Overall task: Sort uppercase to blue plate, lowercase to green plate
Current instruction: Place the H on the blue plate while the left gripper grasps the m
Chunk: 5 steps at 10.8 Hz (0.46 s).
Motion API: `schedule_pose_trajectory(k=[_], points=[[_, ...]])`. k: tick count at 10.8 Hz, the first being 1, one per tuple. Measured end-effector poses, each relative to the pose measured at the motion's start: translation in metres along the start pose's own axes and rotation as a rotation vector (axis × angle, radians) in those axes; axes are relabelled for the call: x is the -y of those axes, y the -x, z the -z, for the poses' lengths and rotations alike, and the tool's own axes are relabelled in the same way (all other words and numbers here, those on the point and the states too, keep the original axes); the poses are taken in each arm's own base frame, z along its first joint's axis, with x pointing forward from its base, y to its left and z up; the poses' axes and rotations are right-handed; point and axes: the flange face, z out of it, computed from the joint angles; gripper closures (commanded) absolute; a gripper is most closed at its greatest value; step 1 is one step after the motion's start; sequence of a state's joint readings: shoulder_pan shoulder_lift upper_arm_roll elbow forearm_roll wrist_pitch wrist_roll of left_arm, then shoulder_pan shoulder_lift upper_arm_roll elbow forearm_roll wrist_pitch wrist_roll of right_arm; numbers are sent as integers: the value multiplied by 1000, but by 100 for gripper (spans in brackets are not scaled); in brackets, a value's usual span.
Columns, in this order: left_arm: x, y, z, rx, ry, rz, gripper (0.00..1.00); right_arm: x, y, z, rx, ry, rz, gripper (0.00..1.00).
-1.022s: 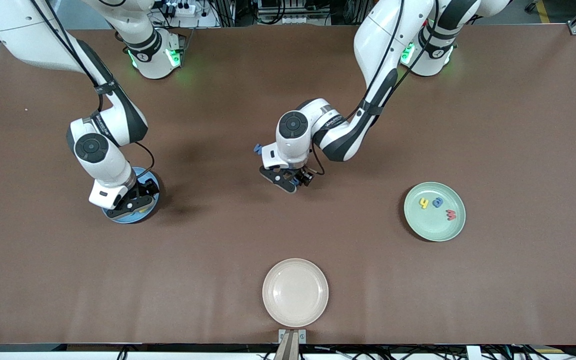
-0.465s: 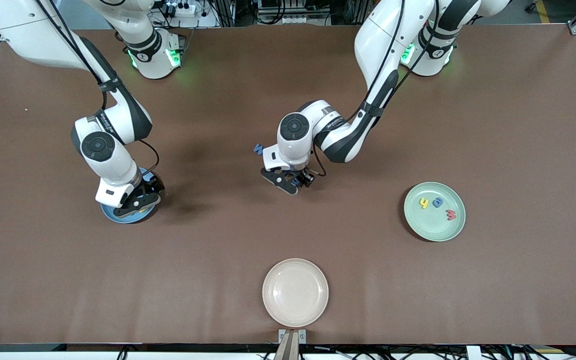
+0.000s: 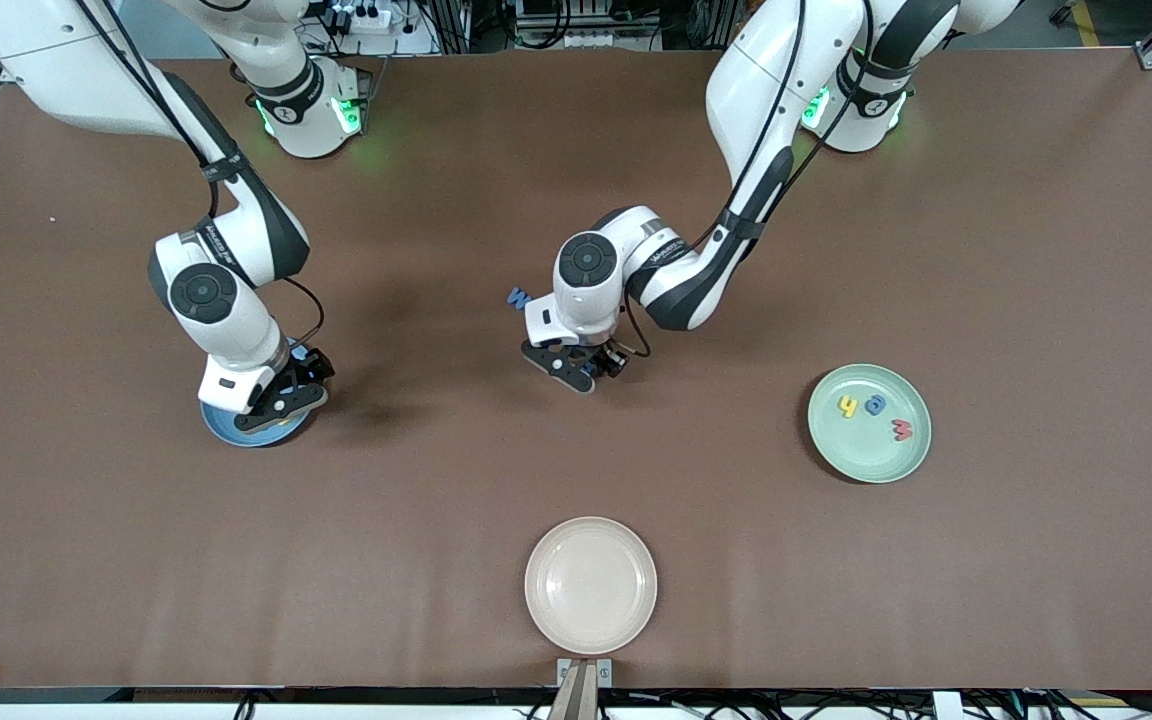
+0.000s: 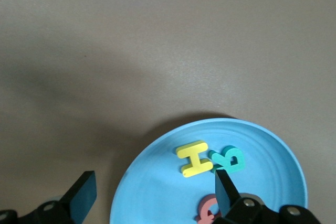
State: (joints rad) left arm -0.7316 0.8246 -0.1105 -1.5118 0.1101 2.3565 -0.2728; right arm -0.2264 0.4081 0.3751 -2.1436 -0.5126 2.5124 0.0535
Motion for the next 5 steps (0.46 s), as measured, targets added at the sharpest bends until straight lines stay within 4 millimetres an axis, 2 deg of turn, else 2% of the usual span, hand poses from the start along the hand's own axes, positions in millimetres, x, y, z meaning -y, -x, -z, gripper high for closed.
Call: schedule_pose_trajectory(k=[1,2,4,5], points=[[1,-1,0,-2,0,1,53,2,-1,2,11,-7,-10,0],[1,-2,-1,-3,0,2,56,3,-1,8,18,-15,-25,0],[1,-3,-1,-3,0,3,58,3,-3,21,24,-20,-47,0],[2,-3,-2,-2,0,3,67,2,-3,26,22,-21,-57,0]])
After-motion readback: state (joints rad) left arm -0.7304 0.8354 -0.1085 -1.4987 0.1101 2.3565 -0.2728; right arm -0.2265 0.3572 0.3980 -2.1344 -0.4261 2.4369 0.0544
